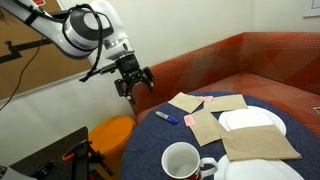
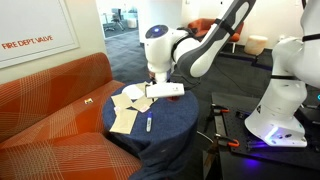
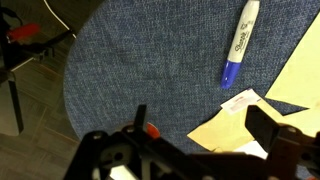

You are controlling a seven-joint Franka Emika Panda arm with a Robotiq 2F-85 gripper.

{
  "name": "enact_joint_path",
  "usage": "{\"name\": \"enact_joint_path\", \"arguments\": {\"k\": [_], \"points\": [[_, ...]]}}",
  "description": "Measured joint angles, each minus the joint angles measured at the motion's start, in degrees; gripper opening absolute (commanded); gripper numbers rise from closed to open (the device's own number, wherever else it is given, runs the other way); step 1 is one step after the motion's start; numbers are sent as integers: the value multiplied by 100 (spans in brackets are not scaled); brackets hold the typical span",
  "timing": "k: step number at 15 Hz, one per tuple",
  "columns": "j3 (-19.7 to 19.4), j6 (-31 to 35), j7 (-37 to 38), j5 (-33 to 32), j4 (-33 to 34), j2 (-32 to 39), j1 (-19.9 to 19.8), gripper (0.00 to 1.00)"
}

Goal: Put the marker in the mug

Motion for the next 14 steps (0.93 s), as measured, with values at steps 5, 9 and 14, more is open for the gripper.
{"name": "enact_joint_path", "arguments": {"k": [5, 9, 14], "points": [[-151, 38, 586, -249, 0, 263, 25, 100], [-273, 182, 942, -373, 17, 497, 96, 100], [-516, 513, 1173, -667, 238, 931, 198, 100]]}}
